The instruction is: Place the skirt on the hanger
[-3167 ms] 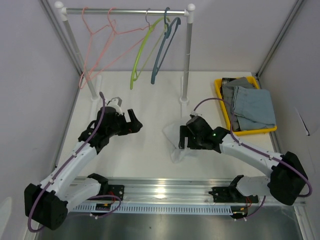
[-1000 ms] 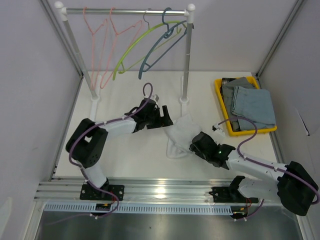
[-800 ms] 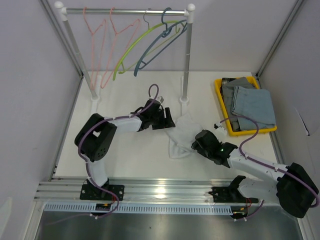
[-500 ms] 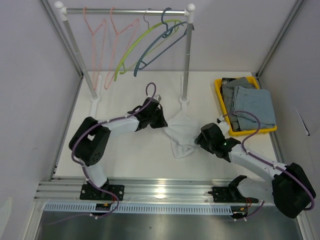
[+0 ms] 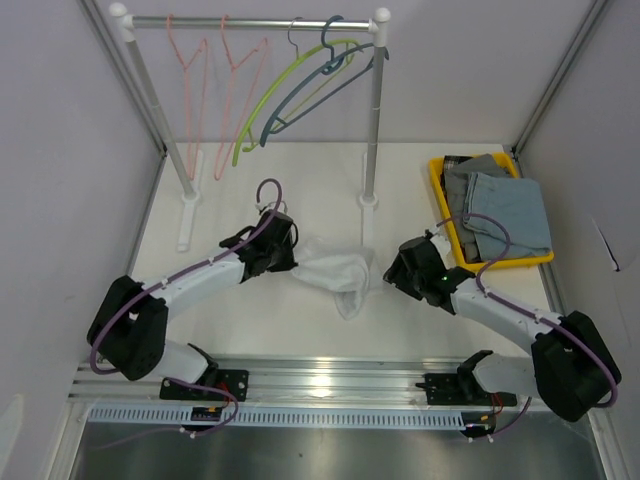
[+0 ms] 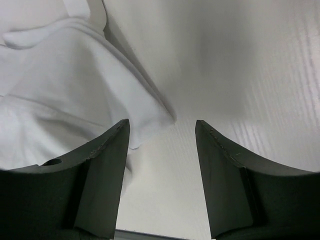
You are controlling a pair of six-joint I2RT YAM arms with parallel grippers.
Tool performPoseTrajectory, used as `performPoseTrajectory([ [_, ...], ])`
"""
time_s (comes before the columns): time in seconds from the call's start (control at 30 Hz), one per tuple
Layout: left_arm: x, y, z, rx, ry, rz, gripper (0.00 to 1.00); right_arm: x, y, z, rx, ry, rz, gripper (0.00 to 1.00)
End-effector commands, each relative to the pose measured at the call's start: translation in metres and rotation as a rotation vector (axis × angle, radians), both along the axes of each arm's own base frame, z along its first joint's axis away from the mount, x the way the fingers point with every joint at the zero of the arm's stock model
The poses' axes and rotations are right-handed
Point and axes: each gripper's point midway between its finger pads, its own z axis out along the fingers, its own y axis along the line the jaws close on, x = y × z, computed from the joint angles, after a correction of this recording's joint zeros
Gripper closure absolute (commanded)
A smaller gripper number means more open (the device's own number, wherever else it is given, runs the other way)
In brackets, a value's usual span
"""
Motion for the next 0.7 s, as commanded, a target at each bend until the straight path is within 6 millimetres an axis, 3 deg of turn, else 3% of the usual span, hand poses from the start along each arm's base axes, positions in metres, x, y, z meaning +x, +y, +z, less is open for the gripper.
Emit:
performPoseTrajectory([
  [0.0, -0.01, 0.018, -0.014, 0.061, 0.032, 0.028, 1.0, 0.003, 0.023, -0.006, 0.018, 0.01, 0.045, 0.39],
  [0.13, -0.021, 0.027, -0.024, 0.079, 0.051, 0.035, 1.0, -0.01, 0.049, -0.024, 0.025, 0.053, 0.097, 0.39],
  [0.33, -0.033, 0.032, -0.035, 0.076, 0.073, 0.036, 1.0, -0.019, 0.056, -0.049, 0.003, 0.102, 0.093, 0.41],
  [0.4, -0.037, 0.033, -0.039, 0.076, 0.085, 0.037, 1.0, -0.016, 0.055, -0.053, -0.008, 0.105, 0.087, 0.52],
  [0.43, -0.037, 0.033, -0.039, 0.073, 0.083, 0.039, 1.0, -0.015, 0.052, -0.054, -0.023, 0.112, 0.093, 0.7],
  [0.47, -0.038, 0.035, -0.039, 0.074, 0.081, 0.045, 1.0, -0.013, 0.05, -0.054, -0.033, 0.115, 0.093, 0.81],
  [0.53, -0.041, 0.039, -0.04, 0.076, 0.084, 0.057, 1.0, -0.002, 0.03, -0.042, -0.094, 0.103, 0.067, 1.0],
  [0.6, -0.047, 0.045, -0.046, 0.075, 0.099, 0.077, 1.0, 0.016, 0.007, -0.023, -0.118, 0.063, 0.02, 1.0],
  [0.67, -0.054, 0.049, -0.052, 0.062, 0.112, 0.087, 1.0, 0.031, -0.012, 0.014, -0.146, -0.014, 0.019, 1.0],
])
